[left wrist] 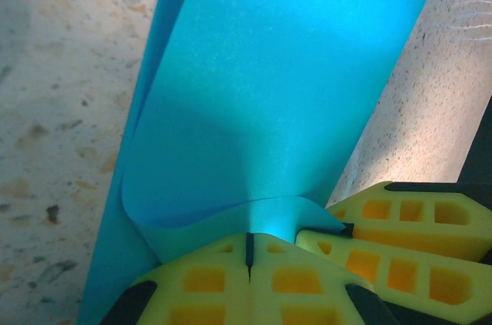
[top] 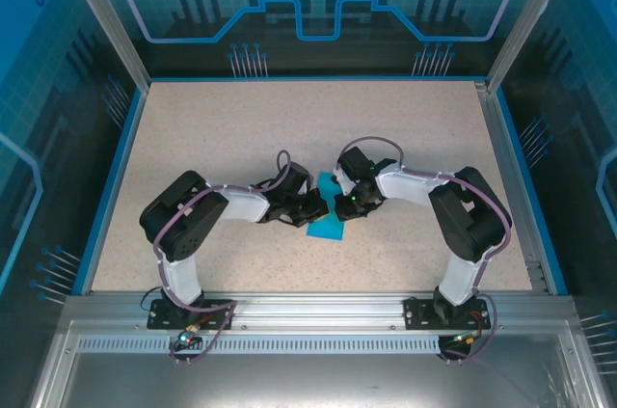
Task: Fold a paper plane with a square sheet of paper (pick it up from the middle)
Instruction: Fold the triangle a second time at the center of the table.
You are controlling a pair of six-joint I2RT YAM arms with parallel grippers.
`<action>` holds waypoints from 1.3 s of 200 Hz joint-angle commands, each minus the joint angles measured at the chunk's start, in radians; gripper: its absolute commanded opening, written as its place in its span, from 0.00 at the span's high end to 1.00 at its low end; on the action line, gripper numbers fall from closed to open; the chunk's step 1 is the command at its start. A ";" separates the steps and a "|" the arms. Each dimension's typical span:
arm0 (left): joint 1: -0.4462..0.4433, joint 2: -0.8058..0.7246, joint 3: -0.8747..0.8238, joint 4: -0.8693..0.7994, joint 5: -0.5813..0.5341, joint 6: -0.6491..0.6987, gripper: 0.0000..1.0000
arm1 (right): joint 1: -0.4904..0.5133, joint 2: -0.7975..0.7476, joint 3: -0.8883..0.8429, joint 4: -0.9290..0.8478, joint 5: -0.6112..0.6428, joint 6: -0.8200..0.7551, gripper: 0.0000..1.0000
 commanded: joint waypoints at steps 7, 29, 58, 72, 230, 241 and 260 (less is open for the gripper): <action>0.000 0.048 -0.038 -0.021 -0.034 0.003 1.00 | -0.012 -0.006 0.015 -0.035 0.017 0.025 0.83; -0.003 0.044 -0.046 -0.022 -0.035 0.006 1.00 | -0.014 -0.067 0.037 -0.058 0.012 0.039 0.71; -0.006 0.041 -0.043 -0.036 -0.040 0.017 1.00 | -0.028 -0.170 0.014 -0.079 0.032 0.070 0.61; -0.007 0.044 -0.035 -0.035 -0.036 0.020 1.00 | -0.033 -0.220 -0.021 -0.052 -0.007 0.097 0.57; -0.020 0.039 -0.015 -0.064 -0.030 0.036 1.00 | -0.018 -0.051 -0.117 0.155 -0.361 0.221 0.90; -0.021 0.041 -0.017 -0.066 -0.031 0.037 1.00 | -0.017 -0.038 -0.114 0.150 -0.357 0.217 0.89; -0.020 0.040 -0.018 -0.069 -0.032 0.037 1.00 | -0.020 -0.026 -0.122 0.128 -0.334 0.207 0.88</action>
